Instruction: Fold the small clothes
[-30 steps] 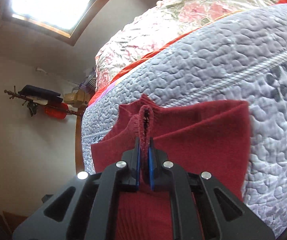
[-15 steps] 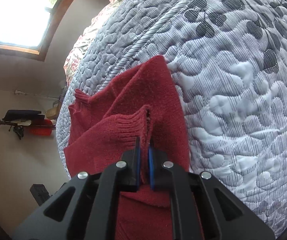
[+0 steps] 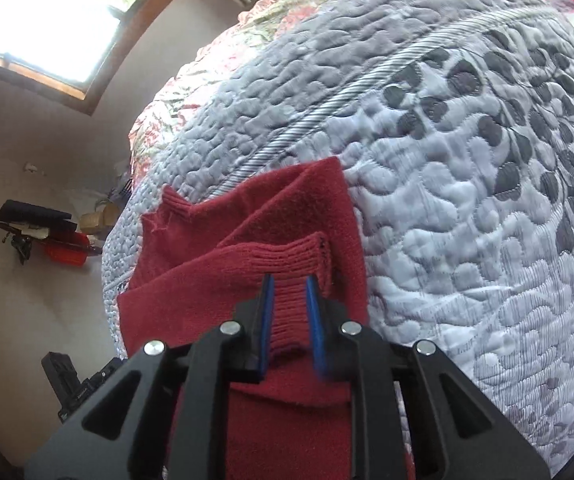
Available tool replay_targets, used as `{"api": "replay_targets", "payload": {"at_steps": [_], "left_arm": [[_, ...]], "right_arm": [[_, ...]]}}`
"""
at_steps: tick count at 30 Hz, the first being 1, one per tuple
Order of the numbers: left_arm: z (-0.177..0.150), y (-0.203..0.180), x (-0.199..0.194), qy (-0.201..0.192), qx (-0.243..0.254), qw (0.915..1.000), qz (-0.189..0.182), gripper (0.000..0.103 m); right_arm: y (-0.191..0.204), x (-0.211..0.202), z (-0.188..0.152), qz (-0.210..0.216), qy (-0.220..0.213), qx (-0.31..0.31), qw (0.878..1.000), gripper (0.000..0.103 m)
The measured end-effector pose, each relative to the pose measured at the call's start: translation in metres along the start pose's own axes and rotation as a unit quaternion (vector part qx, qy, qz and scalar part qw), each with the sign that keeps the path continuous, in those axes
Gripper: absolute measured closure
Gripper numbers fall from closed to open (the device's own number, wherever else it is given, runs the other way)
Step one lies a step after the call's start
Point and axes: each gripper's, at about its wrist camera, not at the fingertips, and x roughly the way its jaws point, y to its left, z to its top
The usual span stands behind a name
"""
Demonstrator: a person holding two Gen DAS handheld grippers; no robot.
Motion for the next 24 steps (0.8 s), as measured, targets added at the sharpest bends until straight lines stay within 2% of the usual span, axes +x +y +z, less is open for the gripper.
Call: {"api": "replay_targets", "payload": {"at_steps": [3,7,8,10,18,24], "left_arm": [[0.003,0.001,0.009,0.011,-0.004,0.9999,0.0,0.039],[0.0,0.008,0.024,0.032,-0.002,0.9994,0.014,0.039],[-0.002,0.011,0.026,0.034,-0.004,0.9993,0.014,0.039],[-0.004,0.014,0.029,0.038,-0.002,0.9992,0.013,0.039],[-0.007,0.024,0.025,0.037,-0.001,0.9993,0.0,0.039],[-0.013,0.012,0.024,0.036,0.024,0.998,0.046,0.039]], "right_arm": [[0.005,0.017,-0.005,0.002,0.023,-0.008,1.0,0.086],[-0.01,0.04,-0.012,-0.01,0.043,0.004,0.999,0.088],[-0.014,0.042,-0.013,-0.014,0.044,0.008,0.999,0.096],[-0.02,0.044,-0.014,-0.017,0.045,0.013,0.999,0.099],[-0.017,0.048,-0.016,-0.038,0.042,-0.027,0.998,0.1],[-0.027,0.049,-0.017,-0.029,0.031,-0.035,0.998,0.103]]}}
